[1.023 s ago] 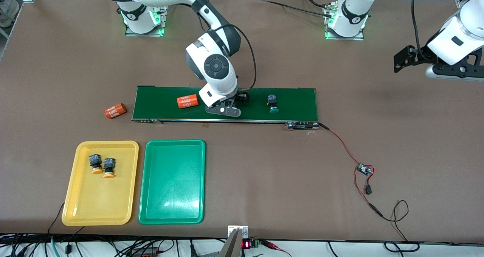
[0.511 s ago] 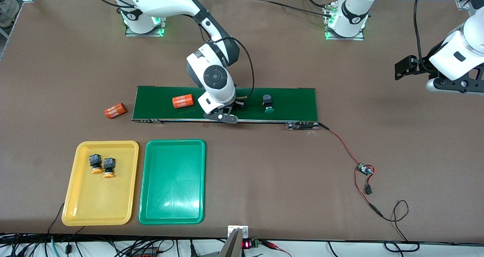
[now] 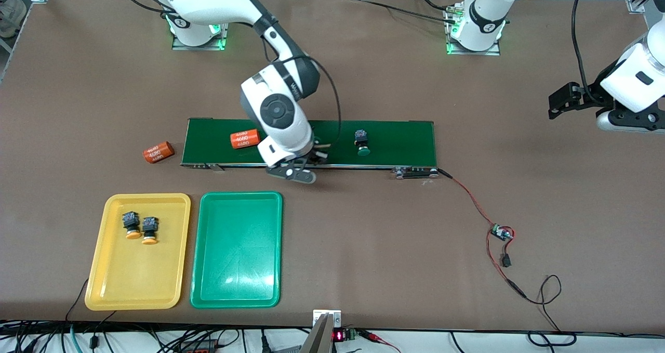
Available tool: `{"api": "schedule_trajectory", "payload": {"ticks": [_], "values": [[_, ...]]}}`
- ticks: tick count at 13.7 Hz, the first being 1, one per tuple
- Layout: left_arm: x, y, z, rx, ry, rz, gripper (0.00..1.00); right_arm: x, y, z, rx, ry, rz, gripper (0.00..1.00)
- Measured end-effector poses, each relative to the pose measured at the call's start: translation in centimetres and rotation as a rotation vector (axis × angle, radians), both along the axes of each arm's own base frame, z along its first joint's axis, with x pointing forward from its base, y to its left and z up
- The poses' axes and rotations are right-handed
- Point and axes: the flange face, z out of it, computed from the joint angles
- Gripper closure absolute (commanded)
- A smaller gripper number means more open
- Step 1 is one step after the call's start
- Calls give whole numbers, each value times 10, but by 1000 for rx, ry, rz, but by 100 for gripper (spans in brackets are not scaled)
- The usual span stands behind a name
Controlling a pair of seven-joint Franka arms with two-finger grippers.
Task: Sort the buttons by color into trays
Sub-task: 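Carry the green button to the green tray and open the right gripper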
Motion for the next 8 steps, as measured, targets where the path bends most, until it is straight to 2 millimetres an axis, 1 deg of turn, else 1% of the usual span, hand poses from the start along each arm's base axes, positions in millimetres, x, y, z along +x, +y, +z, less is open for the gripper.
{"api": "schedule_trajectory", "payload": {"ticks": [1,2,3,5,6,7,8], "values": [[0,0,0,0,-1,-2,0,19,-26,0,-10,-13,-11,100],[0,0,0,0,-1,-4,0,40,-58,-1,-18,-29,-19,100],[0,0,0,0,-1,-5,0,63,-94,0,-21,-47,-28,100],[0,-2,1,0,-2,-11,0,106,-165,9,-18,-82,-40,100],[0,-4,1,-1,-2,-15,0,122,-194,13,-17,-100,-22,100],[0,-6,1,-1,-3,-20,0,135,-216,15,-17,-117,4,100],[0,-9,1,-1,-4,-24,0,146,-233,14,-18,-130,30,100]]}}
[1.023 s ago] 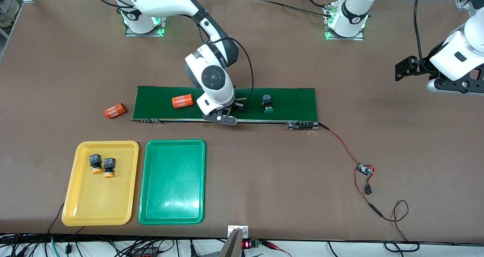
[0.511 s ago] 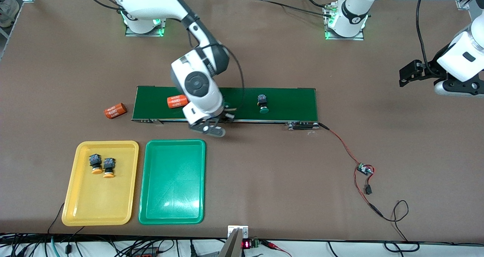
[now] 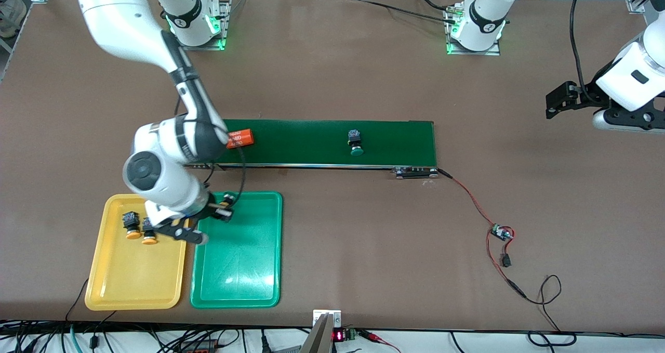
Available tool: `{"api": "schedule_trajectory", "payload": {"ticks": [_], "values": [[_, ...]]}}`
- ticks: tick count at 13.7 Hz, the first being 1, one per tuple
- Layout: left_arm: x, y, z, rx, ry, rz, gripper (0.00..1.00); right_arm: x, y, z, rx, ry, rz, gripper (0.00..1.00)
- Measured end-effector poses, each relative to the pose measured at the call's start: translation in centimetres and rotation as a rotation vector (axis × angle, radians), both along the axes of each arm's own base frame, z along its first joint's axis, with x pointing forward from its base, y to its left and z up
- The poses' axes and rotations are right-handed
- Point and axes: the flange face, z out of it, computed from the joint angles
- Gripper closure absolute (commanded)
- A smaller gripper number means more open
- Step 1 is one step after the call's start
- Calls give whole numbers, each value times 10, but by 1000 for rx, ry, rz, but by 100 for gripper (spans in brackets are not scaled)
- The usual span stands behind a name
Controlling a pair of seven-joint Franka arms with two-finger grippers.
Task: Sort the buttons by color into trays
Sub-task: 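Carry the green button to the green tray and open the right gripper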
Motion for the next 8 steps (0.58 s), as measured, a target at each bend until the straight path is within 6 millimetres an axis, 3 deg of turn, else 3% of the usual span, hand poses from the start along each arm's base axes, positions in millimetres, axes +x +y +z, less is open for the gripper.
{"api": "schedule_trajectory", "payload": {"ticks": [2,6,7,8], "values": [[0,-4,2,-1,-3,-8,0,12,-8,-10,-5,-13,36,100],[-1,-12,4,-1,-7,-22,0,19,10,-43,1,-76,83,100],[-1,-13,4,-2,-8,-23,0,21,9,-50,-9,-92,107,86],[-1,-13,4,-2,-8,-23,0,23,6,-56,-21,-106,135,6]]}}
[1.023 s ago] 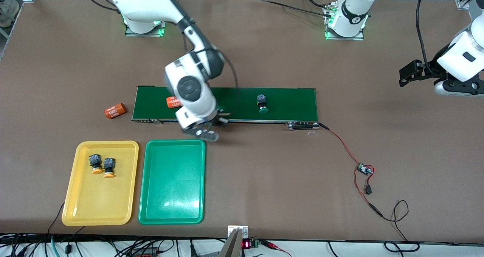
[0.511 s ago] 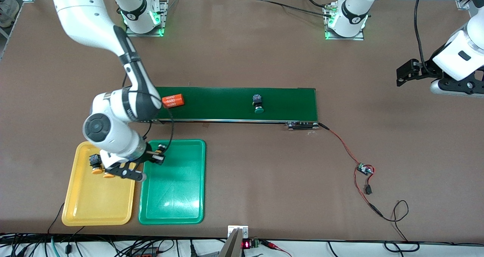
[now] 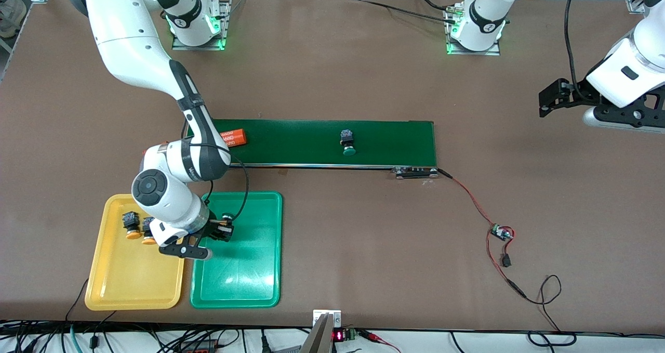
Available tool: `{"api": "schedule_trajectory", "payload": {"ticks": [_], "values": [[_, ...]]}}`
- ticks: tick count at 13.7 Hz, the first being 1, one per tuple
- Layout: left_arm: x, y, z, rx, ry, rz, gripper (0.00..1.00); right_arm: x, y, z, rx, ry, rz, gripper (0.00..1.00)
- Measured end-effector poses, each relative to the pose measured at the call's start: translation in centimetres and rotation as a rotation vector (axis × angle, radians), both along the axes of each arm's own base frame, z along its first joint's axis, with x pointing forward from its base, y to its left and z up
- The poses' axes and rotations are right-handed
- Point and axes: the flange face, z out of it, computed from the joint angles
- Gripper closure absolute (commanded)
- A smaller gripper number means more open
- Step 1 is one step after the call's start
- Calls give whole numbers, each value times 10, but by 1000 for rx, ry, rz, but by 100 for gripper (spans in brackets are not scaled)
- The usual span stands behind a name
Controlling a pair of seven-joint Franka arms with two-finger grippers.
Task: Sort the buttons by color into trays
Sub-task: 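Carry the green button to the green tray and open the right gripper, then return the right gripper to the belt and grasp the second green button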
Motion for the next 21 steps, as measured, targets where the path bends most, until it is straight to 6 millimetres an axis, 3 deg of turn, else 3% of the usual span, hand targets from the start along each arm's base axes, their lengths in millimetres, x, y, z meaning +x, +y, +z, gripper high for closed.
{"api": "schedule_trajectory", "payload": {"ticks": [1,4,6,8,11,14,18,21], "values": [[0,0,0,0,0,0,0,2,-6,-6,-8,-6,14,0],[0,-1,0,0,-1,-1,0,7,-21,-7,-33,-13,38,0],[0,-1,0,0,-1,-1,0,8,-18,10,-53,2,54,0],[0,-1,1,0,-1,-1,0,-2,-5,43,-63,77,71,0],[0,0,1,0,-1,0,0,-38,50,100,-71,178,104,0],[0,3,1,0,-1,5,0,-90,127,132,-95,266,127,0],[0,3,1,0,-1,6,0,-160,229,135,-125,300,144,0],[0,3,1,0,-1,5,0,-201,278,130,-84,344,130,0]]}}
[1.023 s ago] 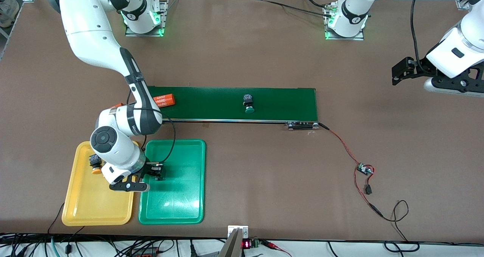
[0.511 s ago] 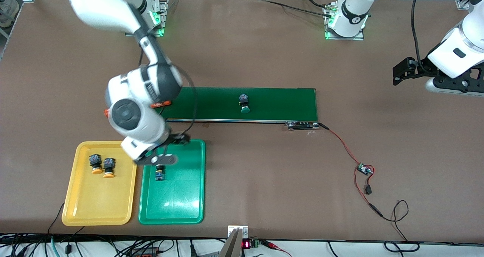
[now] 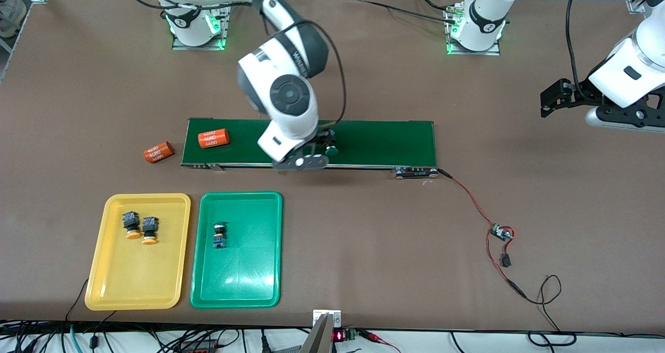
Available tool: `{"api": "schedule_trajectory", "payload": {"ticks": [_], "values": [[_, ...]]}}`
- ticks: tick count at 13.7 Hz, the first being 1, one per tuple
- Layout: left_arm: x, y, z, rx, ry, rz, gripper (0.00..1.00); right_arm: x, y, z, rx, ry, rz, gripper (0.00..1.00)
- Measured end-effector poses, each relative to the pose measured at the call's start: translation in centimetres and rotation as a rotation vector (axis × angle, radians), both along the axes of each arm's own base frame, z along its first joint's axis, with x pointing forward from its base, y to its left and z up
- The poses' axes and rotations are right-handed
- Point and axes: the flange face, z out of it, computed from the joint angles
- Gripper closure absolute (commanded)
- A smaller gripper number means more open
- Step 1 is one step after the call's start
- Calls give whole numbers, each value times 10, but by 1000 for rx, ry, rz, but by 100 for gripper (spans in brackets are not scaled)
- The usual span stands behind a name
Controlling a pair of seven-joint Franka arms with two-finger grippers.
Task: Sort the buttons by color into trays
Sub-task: 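Return the right gripper to the belt and grasp the second green button, then carry the second green button into the green tray and release it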
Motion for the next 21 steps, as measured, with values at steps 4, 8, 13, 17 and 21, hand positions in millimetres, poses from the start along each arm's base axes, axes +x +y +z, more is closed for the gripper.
{"api": "schedule_trajectory", "payload": {"ticks": [4,8,13,17,21], "values": [[0,0,0,0,0,-1,0,-13,10,-9,35,57,-17,0],[0,-1,0,0,1,-1,0,-22,9,-50,16,74,-19,0],[0,-1,0,0,3,-1,0,-32,8,-87,15,62,-21,0],[-1,0,-1,1,6,0,0,-38,-2,-123,9,53,-36,19],[-1,0,-1,1,8,0,0,-30,-14,-128,1,46,-54,94]]}}
